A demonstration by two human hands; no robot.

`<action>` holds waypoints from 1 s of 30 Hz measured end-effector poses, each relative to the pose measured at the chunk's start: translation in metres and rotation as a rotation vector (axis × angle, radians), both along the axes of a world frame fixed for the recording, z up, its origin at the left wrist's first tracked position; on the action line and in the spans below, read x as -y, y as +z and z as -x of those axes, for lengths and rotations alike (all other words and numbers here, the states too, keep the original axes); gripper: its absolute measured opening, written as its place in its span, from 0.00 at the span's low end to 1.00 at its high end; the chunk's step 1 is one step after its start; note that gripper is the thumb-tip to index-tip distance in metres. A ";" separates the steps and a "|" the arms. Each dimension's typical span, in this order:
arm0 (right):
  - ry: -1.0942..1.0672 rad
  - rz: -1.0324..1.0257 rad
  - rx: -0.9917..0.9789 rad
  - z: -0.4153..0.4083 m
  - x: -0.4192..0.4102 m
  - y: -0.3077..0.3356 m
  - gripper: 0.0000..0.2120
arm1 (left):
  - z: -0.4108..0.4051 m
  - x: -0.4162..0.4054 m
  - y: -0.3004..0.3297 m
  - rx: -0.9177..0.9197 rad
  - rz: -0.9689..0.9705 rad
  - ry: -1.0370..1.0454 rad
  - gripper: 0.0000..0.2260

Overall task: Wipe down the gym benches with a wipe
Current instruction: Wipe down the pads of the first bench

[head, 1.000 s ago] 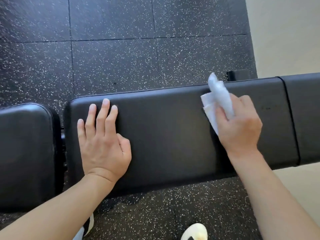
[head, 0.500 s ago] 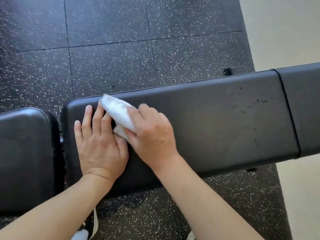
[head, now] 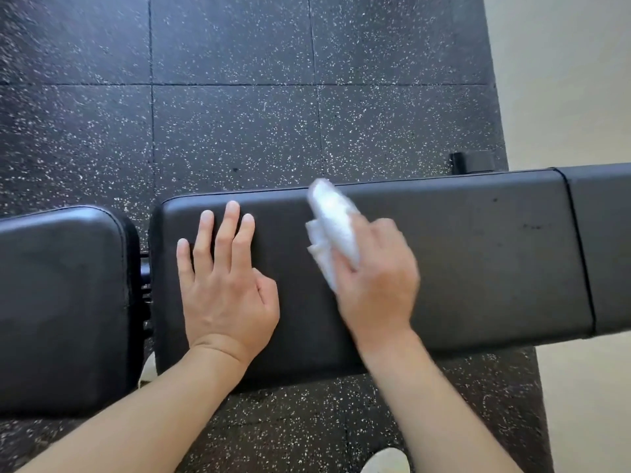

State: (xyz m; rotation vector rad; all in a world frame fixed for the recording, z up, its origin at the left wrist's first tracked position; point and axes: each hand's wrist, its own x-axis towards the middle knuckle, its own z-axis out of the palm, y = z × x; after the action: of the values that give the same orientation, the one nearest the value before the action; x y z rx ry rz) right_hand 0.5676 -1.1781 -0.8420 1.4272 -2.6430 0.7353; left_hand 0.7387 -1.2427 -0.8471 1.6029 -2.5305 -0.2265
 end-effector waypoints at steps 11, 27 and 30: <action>0.253 0.025 -0.040 0.038 0.052 0.001 0.14 | 0.000 0.001 -0.001 0.008 0.014 0.006 0.33; 0.272 0.007 0.021 -0.045 0.010 0.006 0.14 | 0.003 -0.001 0.000 -0.040 0.029 0.002 0.30; 0.313 0.009 -0.012 -0.008 -0.025 0.003 0.14 | 0.000 -0.002 -0.001 -0.044 0.026 -0.002 0.31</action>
State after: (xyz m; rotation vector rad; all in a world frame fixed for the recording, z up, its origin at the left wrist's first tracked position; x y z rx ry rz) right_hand 0.5759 -1.1527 -0.8394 1.8611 -2.4300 0.7556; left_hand 0.7383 -1.2412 -0.8485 1.5685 -2.4915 -0.2251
